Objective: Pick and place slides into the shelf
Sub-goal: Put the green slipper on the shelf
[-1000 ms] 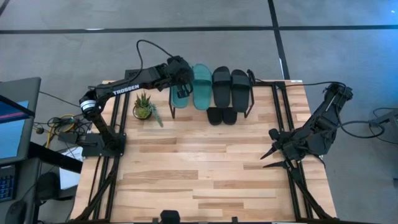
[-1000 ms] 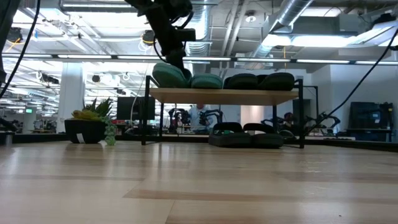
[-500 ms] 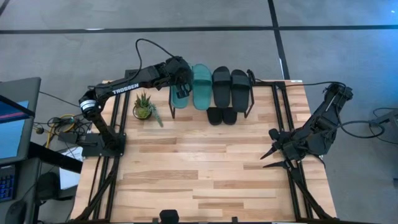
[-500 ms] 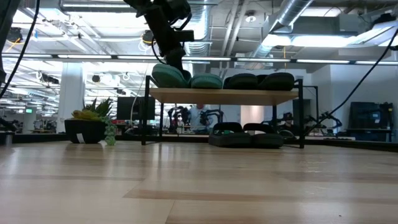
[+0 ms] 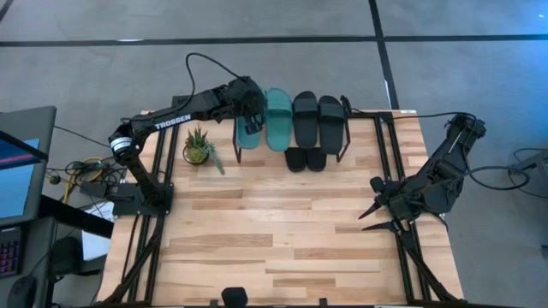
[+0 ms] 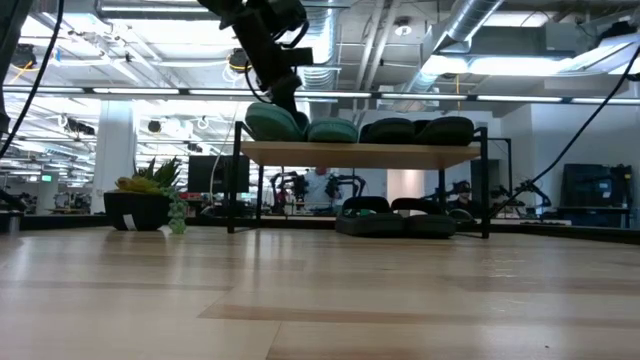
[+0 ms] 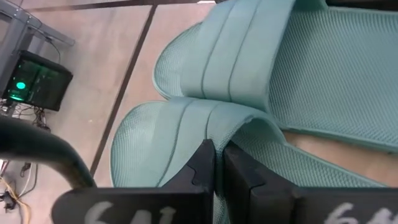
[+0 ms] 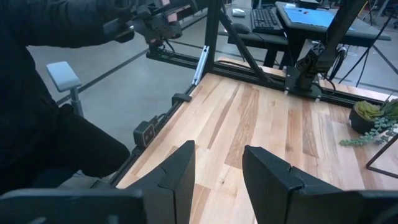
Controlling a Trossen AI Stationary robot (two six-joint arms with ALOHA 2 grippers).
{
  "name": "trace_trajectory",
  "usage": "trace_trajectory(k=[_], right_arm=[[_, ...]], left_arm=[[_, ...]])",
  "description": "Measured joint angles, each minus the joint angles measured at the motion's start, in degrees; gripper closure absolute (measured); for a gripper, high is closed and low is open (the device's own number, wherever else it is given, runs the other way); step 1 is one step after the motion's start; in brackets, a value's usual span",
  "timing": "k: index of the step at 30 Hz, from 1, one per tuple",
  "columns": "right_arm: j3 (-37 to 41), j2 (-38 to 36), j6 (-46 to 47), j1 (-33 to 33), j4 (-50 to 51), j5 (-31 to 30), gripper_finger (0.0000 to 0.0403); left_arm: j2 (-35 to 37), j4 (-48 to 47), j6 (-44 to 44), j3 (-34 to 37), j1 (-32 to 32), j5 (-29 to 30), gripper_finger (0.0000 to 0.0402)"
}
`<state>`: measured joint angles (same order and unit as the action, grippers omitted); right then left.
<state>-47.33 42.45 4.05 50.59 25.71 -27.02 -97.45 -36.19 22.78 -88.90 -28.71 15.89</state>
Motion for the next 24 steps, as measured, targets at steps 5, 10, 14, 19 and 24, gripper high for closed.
trace_trajectory(k=[5, 10, 14, 19, 24], right_arm=[[0.0, 0.0, 0.0, 0.0, 0.5, 0.0, 0.0281], [0.0, 0.0, 0.0, 0.0, 0.7, 0.0, 0.0281], [0.0, 0.0, 0.4, 0.0, 1.1, 0.0, 0.0281], [0.0, 0.0, 0.5, 0.0, 1.3, 0.0, 0.0281], [0.0, 0.0, 0.5, 0.0, 1.3, 0.0, 0.0281]], left_arm=[[0.0, 1.9, -2.2, 0.1, -0.2, -1.1, 0.0401], [0.4, 3.3, -2.9, 0.1, -0.3, -2.5, 0.0402], [0.4, 3.4, -3.2, 0.1, -0.3, -2.1, 0.0402], [0.4, 2.6, -3.4, 0.1, -0.2, 0.2, 0.0401], [0.5, 1.2, -4.7, 0.1, -0.2, 2.3, 0.0402]])
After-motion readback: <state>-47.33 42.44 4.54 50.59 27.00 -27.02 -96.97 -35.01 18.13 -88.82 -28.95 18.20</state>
